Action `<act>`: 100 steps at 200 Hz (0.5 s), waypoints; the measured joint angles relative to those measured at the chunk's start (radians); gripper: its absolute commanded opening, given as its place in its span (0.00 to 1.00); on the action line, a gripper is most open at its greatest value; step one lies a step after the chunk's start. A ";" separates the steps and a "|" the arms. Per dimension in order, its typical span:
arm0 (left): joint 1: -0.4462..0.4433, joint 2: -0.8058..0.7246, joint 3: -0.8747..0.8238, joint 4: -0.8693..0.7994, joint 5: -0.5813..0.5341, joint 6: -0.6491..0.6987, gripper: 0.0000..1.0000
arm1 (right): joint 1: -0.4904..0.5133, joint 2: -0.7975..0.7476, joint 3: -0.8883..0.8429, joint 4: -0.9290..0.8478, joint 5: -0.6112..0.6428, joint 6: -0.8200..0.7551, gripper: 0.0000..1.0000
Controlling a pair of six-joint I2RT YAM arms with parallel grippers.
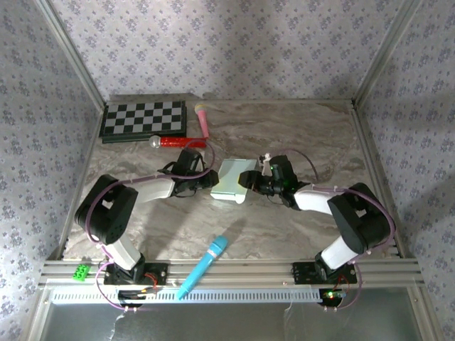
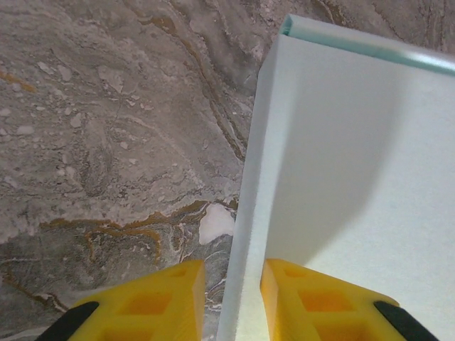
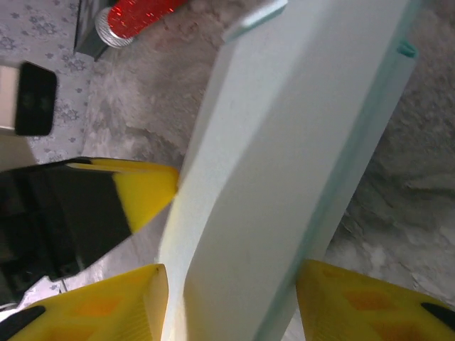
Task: Fold the paper box
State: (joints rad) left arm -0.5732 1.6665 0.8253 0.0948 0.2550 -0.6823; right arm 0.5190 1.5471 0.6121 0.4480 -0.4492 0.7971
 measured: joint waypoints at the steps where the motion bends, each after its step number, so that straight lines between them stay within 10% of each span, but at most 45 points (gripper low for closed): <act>1: 0.000 0.001 0.000 0.001 0.000 0.000 0.28 | 0.000 -0.001 0.002 -0.002 0.001 -0.001 0.52; 100: 0.005 0.092 0.037 0.010 0.068 0.005 0.29 | 0.045 -0.019 0.167 -0.132 0.050 -0.082 0.54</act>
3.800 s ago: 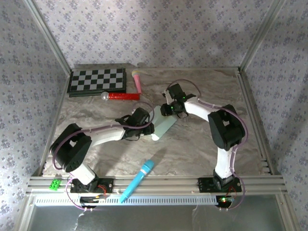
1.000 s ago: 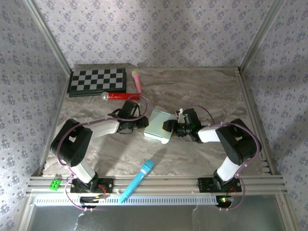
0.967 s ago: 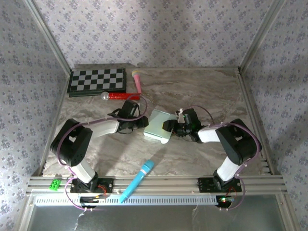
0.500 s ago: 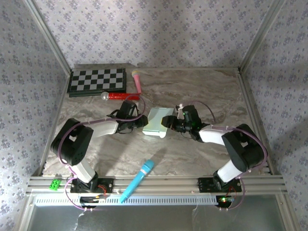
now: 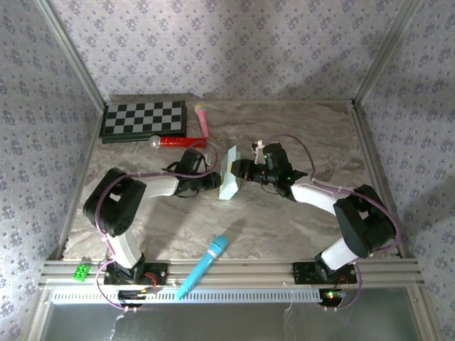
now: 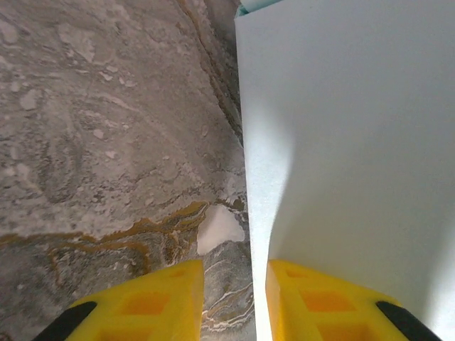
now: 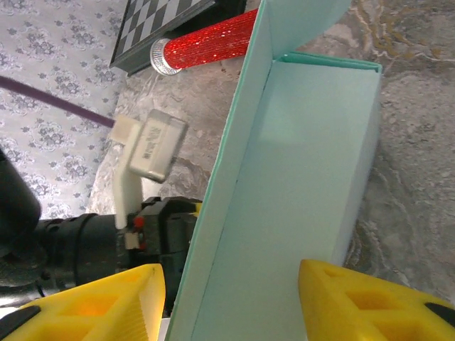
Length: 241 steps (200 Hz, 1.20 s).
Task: Fold the paper box
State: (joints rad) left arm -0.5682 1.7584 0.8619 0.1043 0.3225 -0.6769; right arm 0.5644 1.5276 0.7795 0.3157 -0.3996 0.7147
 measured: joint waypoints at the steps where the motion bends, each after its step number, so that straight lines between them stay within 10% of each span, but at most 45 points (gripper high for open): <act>1: 0.000 0.001 0.001 -0.001 0.000 0.000 0.29 | 0.000 0.000 0.001 -0.001 0.000 -0.001 0.54; 241: 0.064 0.112 0.233 -0.135 -0.050 0.040 0.32 | -0.032 -0.135 0.079 -0.322 0.169 -0.105 0.48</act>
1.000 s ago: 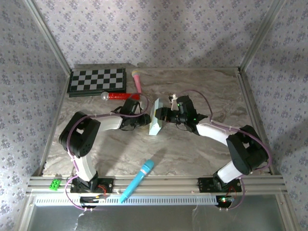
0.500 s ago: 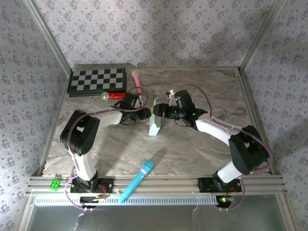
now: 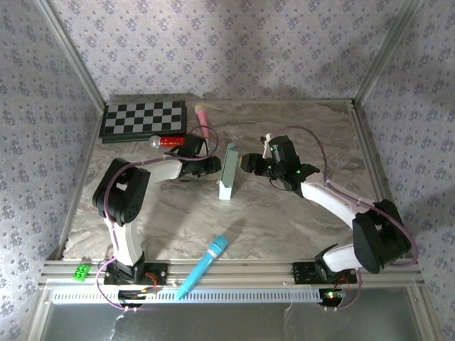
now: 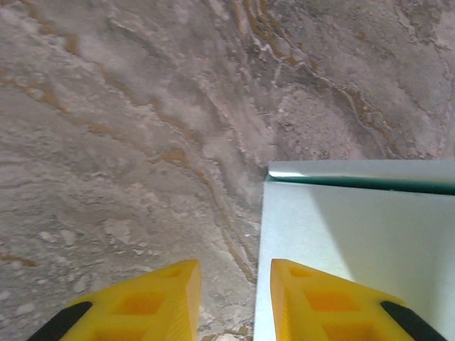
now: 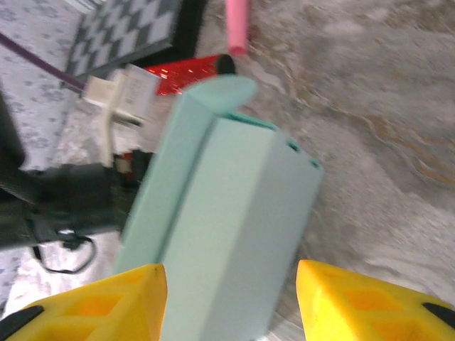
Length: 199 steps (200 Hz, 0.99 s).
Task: Fold the paper box
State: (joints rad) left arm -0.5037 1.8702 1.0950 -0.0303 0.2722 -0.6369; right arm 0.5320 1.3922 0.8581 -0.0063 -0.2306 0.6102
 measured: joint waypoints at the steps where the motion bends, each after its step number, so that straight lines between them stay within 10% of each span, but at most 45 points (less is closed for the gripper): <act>1: 0.000 0.000 0.000 -0.001 0.000 0.000 0.32 | 0.000 0.001 -0.004 -0.002 0.002 -0.002 0.47; 199: 0.042 0.151 0.348 -0.258 0.055 0.183 0.37 | 0.184 0.264 -0.069 0.167 0.091 0.119 0.43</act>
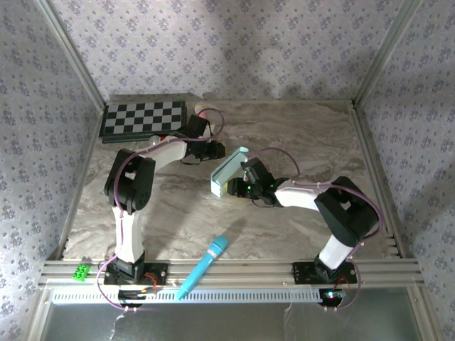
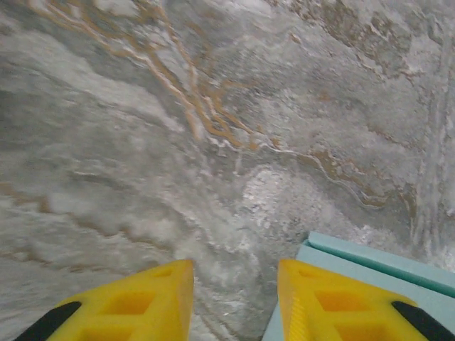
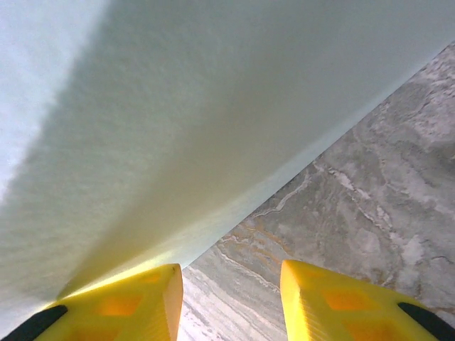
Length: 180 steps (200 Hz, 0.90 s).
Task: Fold the paper box
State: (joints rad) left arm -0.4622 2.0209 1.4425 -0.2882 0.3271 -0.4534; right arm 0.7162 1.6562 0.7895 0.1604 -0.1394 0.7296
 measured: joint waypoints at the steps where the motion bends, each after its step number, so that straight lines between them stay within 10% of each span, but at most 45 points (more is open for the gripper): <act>1: 0.000 0.000 0.001 -0.002 -0.002 0.000 0.37 | 0.000 -0.001 0.000 -0.001 0.000 0.000 0.43; 40: 0.008 -0.074 0.027 -0.075 -0.075 0.056 0.49 | -0.019 -0.061 -0.001 -0.023 0.024 -0.003 0.43; 96: -0.064 -0.296 0.023 -0.129 -0.202 0.188 0.91 | -0.118 -0.234 -0.056 -0.096 0.046 -0.043 0.46; 180: -0.332 -0.183 0.124 -0.295 -0.453 0.455 0.98 | -0.393 -0.527 -0.234 -0.241 0.010 -0.118 0.49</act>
State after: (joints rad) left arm -0.7944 1.8378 1.5669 -0.5831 -0.1261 0.0017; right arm 0.3229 1.1294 0.5556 -0.0807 -0.1295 0.6113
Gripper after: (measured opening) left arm 0.971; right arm 0.488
